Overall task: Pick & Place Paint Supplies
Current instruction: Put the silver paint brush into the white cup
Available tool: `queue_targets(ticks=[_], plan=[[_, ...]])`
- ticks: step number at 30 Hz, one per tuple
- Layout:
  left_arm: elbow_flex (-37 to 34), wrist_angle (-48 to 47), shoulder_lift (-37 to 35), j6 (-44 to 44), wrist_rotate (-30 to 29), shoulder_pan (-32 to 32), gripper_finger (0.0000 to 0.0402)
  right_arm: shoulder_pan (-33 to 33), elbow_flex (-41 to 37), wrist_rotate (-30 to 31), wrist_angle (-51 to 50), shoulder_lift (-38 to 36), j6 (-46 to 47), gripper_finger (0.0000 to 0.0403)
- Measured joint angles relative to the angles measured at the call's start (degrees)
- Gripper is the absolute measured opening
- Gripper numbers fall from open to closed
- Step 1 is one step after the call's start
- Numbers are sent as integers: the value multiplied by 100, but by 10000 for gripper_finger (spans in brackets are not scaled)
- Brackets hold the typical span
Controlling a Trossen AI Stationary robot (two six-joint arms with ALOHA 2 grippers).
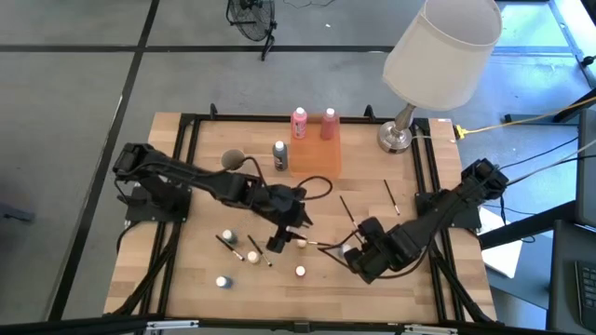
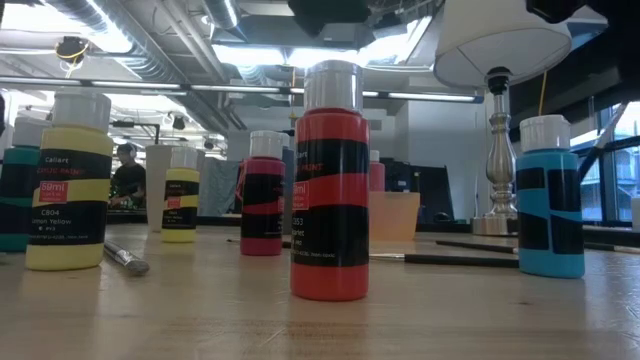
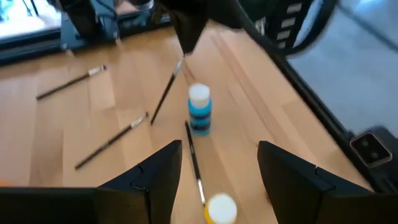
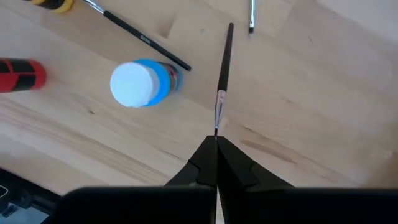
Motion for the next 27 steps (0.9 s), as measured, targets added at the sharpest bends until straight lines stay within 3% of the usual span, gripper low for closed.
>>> queue_targets(ticks=[6,20,27], plan=[[-420,777,0,-130,366,327,207,-258,0,-7,198,0,-413,0],[-527,653,108,-149,926,912,207,-947,-2,-5,617,0,-1524,0],[-529,721,589,-238,1533,1079,207,-1168,-4,-7,779,-4,-1936,0]])
